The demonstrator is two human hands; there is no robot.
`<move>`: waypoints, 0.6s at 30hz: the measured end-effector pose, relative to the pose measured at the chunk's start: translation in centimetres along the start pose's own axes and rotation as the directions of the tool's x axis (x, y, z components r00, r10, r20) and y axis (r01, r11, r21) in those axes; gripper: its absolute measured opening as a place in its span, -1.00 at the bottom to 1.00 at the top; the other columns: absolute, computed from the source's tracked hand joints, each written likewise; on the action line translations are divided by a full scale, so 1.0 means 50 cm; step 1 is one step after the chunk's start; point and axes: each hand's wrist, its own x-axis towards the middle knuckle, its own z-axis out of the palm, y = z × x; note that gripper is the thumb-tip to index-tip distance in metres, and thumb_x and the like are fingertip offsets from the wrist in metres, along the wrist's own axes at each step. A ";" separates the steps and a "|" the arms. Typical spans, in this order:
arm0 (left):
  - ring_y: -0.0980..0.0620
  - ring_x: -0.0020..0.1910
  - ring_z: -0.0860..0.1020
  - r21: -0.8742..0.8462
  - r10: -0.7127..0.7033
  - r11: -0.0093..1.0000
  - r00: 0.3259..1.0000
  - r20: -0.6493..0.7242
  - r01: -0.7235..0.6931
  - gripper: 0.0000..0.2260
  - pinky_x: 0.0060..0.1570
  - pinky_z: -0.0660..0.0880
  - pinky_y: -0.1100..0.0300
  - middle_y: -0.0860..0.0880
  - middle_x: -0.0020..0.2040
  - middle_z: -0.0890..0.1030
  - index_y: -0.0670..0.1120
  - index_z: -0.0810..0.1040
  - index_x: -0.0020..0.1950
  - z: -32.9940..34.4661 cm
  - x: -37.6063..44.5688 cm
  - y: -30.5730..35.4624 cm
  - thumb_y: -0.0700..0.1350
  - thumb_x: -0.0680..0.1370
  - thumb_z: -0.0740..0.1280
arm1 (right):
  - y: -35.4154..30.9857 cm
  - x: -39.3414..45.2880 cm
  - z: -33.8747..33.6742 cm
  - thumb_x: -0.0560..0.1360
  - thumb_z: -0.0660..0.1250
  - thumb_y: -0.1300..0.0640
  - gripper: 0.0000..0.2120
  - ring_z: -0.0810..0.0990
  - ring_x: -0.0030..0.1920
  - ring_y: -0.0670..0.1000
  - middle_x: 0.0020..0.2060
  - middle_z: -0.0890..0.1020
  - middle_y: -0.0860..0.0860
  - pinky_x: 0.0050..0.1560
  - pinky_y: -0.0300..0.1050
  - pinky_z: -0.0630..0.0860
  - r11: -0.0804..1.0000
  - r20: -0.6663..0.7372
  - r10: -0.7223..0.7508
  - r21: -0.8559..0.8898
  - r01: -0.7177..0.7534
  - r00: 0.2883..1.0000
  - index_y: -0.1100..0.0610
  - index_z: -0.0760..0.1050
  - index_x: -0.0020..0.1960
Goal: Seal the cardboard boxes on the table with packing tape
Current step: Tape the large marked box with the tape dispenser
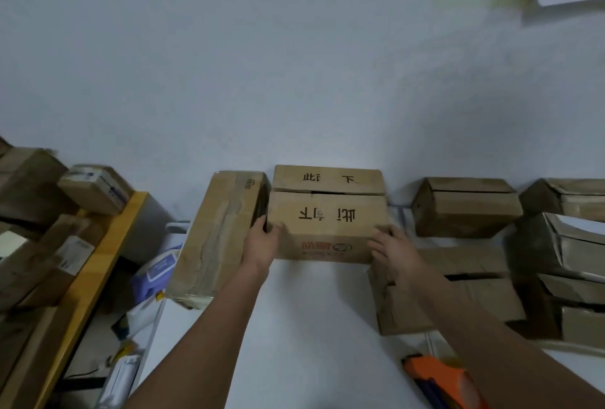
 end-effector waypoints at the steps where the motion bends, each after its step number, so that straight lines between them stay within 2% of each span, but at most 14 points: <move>1: -0.06 0.25 0.51 -0.021 -0.005 1.000 1.000 -0.025 0.005 -0.67 0.19 0.50 0.01 -0.01 0.24 0.57 -0.05 0.46 0.41 0.000 -0.002 0.009 -0.04 0.65 0.26 | -0.003 -0.004 0.000 0.62 0.23 0.16 -0.51 0.51 0.28 0.09 0.33 0.48 0.13 0.41 0.09 0.37 1.000 0.000 -0.009 0.014 0.009 1.000 0.10 0.21 0.52; 5: -0.01 0.14 0.54 -0.074 0.053 0.995 0.984 -0.171 -0.067 -0.78 0.16 0.50 -0.01 0.05 0.09 0.58 -0.01 0.48 0.21 -0.004 -0.008 0.052 0.05 0.61 0.30 | -0.021 -0.024 -0.003 0.57 0.31 0.07 -0.48 0.40 0.32 0.04 0.41 0.33 -0.03 0.29 0.12 0.42 0.992 -0.018 -0.126 0.019 0.127 0.992 -0.25 0.26 0.45; 7: 0.01 0.10 0.54 -0.108 0.077 0.989 0.969 -0.235 -0.105 -0.78 0.16 0.48 0.01 0.10 0.02 0.57 -0.02 0.51 0.16 -0.011 -0.012 0.080 0.08 0.60 0.33 | -0.044 -0.043 -0.001 0.59 0.29 0.09 -0.46 0.31 0.31 -0.02 0.38 0.23 -0.12 0.27 0.03 0.37 0.976 -0.050 -0.218 -0.036 0.216 0.975 -0.22 0.22 0.49; 9: 0.02 0.08 0.53 -0.138 0.093 0.981 0.958 -0.273 -0.135 -0.74 0.12 0.46 0.05 0.11 0.02 0.57 -0.03 0.53 0.17 -0.019 -0.021 0.109 0.10 0.59 0.33 | -0.071 -0.055 0.004 0.59 0.29 0.13 -0.45 0.34 0.33 0.01 0.37 0.21 -0.08 0.27 0.02 0.40 0.952 -0.085 -0.305 -0.045 0.302 0.949 -0.14 0.21 0.52; 13: 0.07 0.05 0.52 -0.140 0.184 0.960 0.924 -0.335 -0.242 -0.75 0.03 0.40 0.16 0.07 0.06 0.59 -0.04 0.54 0.16 -0.044 -0.054 0.179 0.09 0.59 0.32 | -0.115 -0.107 0.008 0.59 0.28 0.16 -0.49 0.46 0.23 0.01 0.31 0.32 -0.02 0.24 0.11 0.50 0.912 -0.053 -0.407 0.026 0.408 0.912 -0.12 0.27 0.49; 16: 0.07 0.06 0.53 -0.120 0.260 0.940 0.897 -0.359 -0.320 -0.71 0.09 0.46 0.12 0.05 0.11 0.60 0.00 0.54 0.17 -0.069 -0.085 0.227 0.14 0.57 0.32 | -0.141 -0.162 0.005 0.59 0.27 0.20 -0.49 0.51 0.14 -0.03 0.18 0.44 -0.03 0.19 0.08 0.53 0.874 -0.064 -0.471 0.099 0.476 0.880 -0.09 0.27 0.48; 18: 0.13 0.04 0.53 -0.121 0.289 0.928 0.884 -0.367 -0.353 -0.72 0.10 0.46 0.13 0.08 0.09 0.60 0.01 0.54 0.16 -0.081 -0.115 0.248 0.15 0.57 0.32 | -0.148 -0.196 0.001 0.59 0.26 0.19 -0.51 0.50 0.18 -0.01 0.24 0.41 0.00 0.19 0.08 0.53 0.840 -0.081 -0.527 0.103 0.533 0.846 -0.09 0.30 0.46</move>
